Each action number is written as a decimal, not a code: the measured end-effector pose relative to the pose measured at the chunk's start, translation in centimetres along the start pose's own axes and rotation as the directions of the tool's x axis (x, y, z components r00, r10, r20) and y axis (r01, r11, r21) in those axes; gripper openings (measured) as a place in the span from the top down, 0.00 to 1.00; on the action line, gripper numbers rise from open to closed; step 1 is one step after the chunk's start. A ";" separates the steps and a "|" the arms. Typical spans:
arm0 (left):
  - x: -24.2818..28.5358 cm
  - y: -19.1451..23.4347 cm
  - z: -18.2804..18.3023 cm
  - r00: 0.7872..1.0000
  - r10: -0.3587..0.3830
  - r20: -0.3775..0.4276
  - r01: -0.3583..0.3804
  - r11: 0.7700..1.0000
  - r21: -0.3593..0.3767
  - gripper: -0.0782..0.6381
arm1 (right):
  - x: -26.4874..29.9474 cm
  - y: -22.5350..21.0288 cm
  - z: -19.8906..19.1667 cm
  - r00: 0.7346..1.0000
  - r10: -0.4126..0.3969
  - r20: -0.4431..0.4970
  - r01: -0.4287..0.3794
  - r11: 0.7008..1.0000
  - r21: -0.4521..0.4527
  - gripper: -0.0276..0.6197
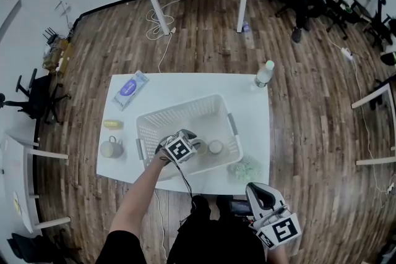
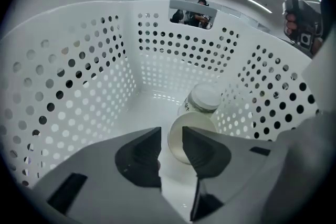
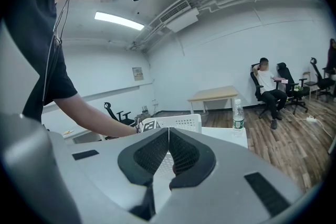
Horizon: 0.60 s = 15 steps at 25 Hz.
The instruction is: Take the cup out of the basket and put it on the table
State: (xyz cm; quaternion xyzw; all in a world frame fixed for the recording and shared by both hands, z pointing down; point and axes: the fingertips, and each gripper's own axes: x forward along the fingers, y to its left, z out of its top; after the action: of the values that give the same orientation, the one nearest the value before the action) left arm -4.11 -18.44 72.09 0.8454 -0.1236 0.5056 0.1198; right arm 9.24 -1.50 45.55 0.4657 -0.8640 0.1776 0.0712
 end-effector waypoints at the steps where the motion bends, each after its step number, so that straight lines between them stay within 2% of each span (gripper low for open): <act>1: 0.2 0.1 0.0 1.000 0.002 -0.002 -0.002 1.000 -0.004 0.72 | 0.0 -0.1 0.0 1.000 0.000 -0.001 0.000 1.000 -0.001 0.92; 8: 1.2 0.1 -0.1 1.000 0.024 -0.013 -0.024 0.999 0.021 0.84 | 0.0 -0.5 -0.1 1.000 -0.005 -0.002 0.005 1.000 -0.005 0.92; 15: 0.0 -0.5 0.7 0.999 0.034 0.017 -0.035 0.999 0.020 0.85 | -0.1 -0.2 0.2 1.000 -0.002 0.007 0.002 1.000 -0.011 0.92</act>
State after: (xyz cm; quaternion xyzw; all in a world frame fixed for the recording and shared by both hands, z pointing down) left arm -3.40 -18.23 71.76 0.8486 -0.1340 0.5017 0.1014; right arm 9.45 -1.63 45.42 0.4667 -0.8648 0.1710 0.0710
